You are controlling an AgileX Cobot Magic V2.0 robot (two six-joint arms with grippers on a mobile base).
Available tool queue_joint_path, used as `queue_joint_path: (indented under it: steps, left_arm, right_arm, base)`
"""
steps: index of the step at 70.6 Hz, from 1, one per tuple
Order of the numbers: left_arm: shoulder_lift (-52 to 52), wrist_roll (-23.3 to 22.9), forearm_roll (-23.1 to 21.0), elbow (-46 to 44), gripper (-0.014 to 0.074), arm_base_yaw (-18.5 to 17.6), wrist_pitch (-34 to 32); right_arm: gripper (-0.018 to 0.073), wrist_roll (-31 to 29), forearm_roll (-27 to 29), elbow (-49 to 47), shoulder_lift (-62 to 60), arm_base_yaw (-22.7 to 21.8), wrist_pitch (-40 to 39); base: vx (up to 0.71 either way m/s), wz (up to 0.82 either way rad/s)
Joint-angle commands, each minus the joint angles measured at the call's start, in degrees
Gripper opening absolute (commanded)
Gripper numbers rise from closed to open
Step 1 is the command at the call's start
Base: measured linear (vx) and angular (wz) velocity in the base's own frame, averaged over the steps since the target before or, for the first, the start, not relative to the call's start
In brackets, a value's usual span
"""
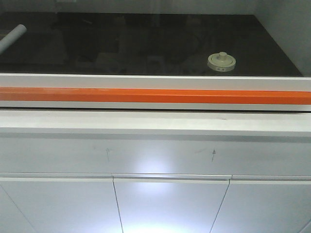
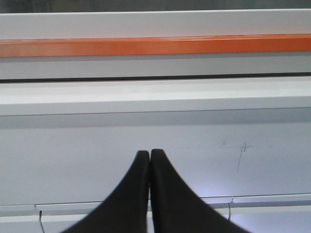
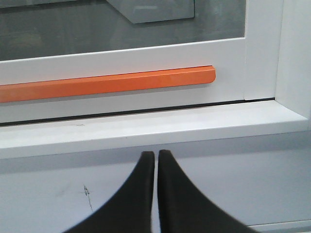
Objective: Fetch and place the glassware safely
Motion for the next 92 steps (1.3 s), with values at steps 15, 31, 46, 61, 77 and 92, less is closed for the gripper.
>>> queue_joint_path:
  steps: [15,31,46,61,77,92]
  left_arm:
    - [-0.58,-0.31,-0.44,1.57,-0.0007,-0.38,-4.14]
    - [-0.58,-0.31,-0.44,1.57,-0.0007,-0.38,-4.14]
    - [-0.58,-0.31,-0.44,1.57,-0.0007,-0.38,-4.14]
    - [-0.58,-0.31,-0.44,1.57,-0.0007,-0.38,-4.14]
    - [-0.58,-0.31,-0.44,1.57,-0.0007,-0.38,-4.21]
    - [-0.58,-0.31,-0.44,1.57,-0.0007,-0.38,-5.02]
  right_arm:
    - [-0.0001,-0.28,-0.46,1.1,-0.72,-0.3,-4.16]
    - [-0.0001,-0.28,-0.46,1.1,-0.72,-0.3,-4.16]
    - [-0.0001,-0.28,-0.46,1.1,-0.72,-0.3,-4.16]
    - [-0.0001,-0.28,-0.46,1.1,-0.72,-0.3,-4.16]
    - [-0.0001,-0.28,-0.46,1.1,-0.72,-0.3,-4.16]
    - [-0.0001,-0.28,-0.46,1.1,-0.72,-0.3,-4.21]
  base:
    - [0.0,0.0]
    - [0.0,0.0]
    - [0.0,0.0]
    - [0.0,0.0]
    - [0.0,0.0]
    - [0.0,0.0]
